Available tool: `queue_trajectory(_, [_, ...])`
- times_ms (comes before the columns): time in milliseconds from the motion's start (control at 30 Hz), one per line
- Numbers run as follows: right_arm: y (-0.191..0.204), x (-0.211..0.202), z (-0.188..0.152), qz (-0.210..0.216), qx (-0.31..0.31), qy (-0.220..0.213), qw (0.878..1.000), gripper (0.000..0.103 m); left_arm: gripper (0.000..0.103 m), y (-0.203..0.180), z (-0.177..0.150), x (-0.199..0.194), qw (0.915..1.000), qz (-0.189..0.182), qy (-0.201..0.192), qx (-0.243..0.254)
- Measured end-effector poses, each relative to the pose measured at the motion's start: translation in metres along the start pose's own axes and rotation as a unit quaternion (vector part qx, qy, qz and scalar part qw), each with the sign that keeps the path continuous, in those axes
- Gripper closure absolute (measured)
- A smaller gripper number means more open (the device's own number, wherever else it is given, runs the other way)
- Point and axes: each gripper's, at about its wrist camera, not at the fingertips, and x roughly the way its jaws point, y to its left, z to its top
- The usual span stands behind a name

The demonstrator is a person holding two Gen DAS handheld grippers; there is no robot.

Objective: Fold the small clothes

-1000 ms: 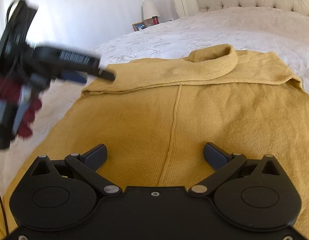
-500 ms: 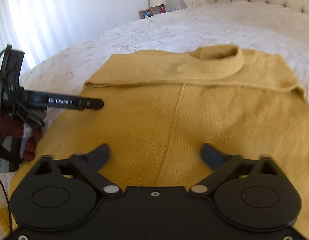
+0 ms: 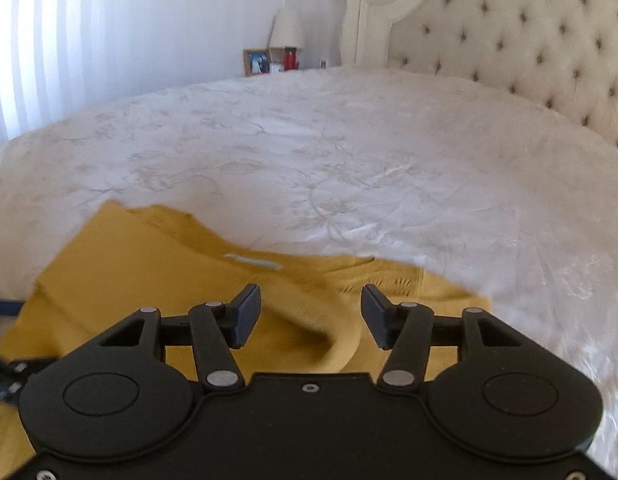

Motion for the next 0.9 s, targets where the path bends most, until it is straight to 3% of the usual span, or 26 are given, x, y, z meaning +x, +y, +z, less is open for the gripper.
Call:
queue_trajectory(133, [-0.036, 0.019, 0.001, 0.024, 0.088, 0.016, 0.996, 0.042, 0.004, 0.001, -0.002, -0.001, 1.0000, -0.001, -0.005, -0.002])
queue_trajectory(233, [-0.052, 0.031, -0.003, 0.038, 0.126, 0.038, 0.991, 0.050, 0.003, 0.001, -0.004, -0.001, 1.0000, -0.001, -0.008, -0.002])
queue_trajectory(467, [-0.042, 0.053, -0.018, 0.062, 0.098, 0.088, 0.989, 0.052, 0.002, 0.002, -0.006, -0.001, 0.9999, -0.002, -0.011, -0.004])
queue_trajectory(500, [-0.041, 0.053, -0.020, 0.066, 0.098, 0.087, 0.989, 0.057, 0.002, 0.002, -0.006, -0.001, 0.9999, -0.002, -0.012, -0.004])
queue_trajectory(533, [-0.041, 0.051, -0.021, 0.073, 0.100, 0.083, 0.989, 0.076, 0.001, 0.002, -0.006, -0.001, 0.9999, -0.002, -0.012, -0.004])
queue_trajectory(567, [-0.040, 0.049, -0.022, 0.081, 0.104, 0.078, 0.988, 0.086, 0.001, 0.002, -0.006, -0.002, 0.9999, -0.002, -0.012, -0.004])
queue_trajectory(667, [-0.041, 0.032, -0.017, 0.090, 0.107, 0.045, 0.989, 0.087, 0.001, 0.002, -0.006, -0.001, 0.9999, -0.002, -0.012, -0.004])
queue_trajectory(800, [-0.061, 0.000, -0.014, 0.022, 0.160, -0.009, 0.987, 0.087, 0.001, 0.002, -0.006, -0.001, 0.9999, -0.001, -0.013, -0.003])
queue_trajectory(900, [-0.076, -0.003, -0.024, -0.057, 0.173, 0.010, 0.983, 0.082, 0.001, 0.002, -0.006, -0.002, 0.9999, 0.000, -0.013, -0.003])
